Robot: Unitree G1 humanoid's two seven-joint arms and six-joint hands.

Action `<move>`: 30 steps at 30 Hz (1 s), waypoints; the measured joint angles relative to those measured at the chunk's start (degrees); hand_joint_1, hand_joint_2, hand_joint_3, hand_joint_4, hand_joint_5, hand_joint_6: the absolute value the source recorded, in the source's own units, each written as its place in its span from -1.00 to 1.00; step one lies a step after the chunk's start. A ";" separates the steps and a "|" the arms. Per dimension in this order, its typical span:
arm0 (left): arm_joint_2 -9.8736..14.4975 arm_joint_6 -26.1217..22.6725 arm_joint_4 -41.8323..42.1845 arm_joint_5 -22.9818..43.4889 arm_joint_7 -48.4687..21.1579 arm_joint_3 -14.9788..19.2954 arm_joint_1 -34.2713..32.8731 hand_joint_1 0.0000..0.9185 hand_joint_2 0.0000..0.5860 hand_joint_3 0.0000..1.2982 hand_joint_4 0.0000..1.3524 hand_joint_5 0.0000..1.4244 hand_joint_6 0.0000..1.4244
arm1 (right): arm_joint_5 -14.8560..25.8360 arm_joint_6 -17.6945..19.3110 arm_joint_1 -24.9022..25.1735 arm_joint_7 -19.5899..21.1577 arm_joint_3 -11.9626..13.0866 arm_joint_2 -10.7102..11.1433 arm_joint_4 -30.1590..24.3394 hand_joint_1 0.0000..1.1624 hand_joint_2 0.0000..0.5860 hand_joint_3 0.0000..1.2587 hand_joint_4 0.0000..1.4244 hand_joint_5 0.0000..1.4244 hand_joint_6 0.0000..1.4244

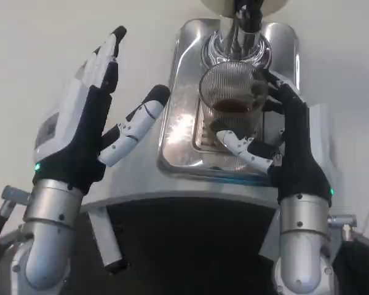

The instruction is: Grasp the cup under the faucet to collect the drink, then remove the cup.

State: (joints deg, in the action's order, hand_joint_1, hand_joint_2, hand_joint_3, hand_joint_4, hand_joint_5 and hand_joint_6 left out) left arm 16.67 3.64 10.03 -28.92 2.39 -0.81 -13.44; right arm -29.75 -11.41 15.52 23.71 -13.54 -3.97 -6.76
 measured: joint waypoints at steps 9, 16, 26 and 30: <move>4.29 -1.18 0.01 -1.75 -0.52 0.51 1.45 -1.00 -0.26 -1.00 -1.00 -1.00 -1.00 | 0.76 1.16 -3.30 -1.71 -0.37 0.62 -2.76 1.00 0.29 0.32 0.24 0.32 0.74; 10.24 -3.87 1.31 -8.26 -2.99 0.52 5.99 -1.00 -0.35 -1.00 -1.00 -1.00 -1.00 | 0.77 1.17 -5.19 -3.60 -1.10 0.70 -5.71 1.00 0.30 0.32 0.24 0.32 0.73; 17.32 -4.29 6.22 -19.44 -6.13 -0.33 13.68 -1.00 -0.45 -1.00 -1.00 -1.00 -1.00 | 1.12 1.11 -10.10 -8.86 -2.00 1.06 -13.74 1.00 0.31 0.31 0.23 0.32 0.73; 18.80 -3.71 7.34 -22.10 -6.28 -0.45 14.77 -1.00 -0.47 -1.00 -1.00 -1.00 -1.00 | 1.80 0.29 -12.90 -11.48 -2.07 1.09 -18.13 1.00 0.31 0.31 0.23 0.32 0.73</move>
State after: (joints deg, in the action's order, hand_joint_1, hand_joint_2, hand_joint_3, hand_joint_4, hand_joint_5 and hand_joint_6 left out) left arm 35.48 -0.07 17.37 -51.03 -3.90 -1.26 1.33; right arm -27.95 -11.12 2.62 12.23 -15.61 -2.88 -24.89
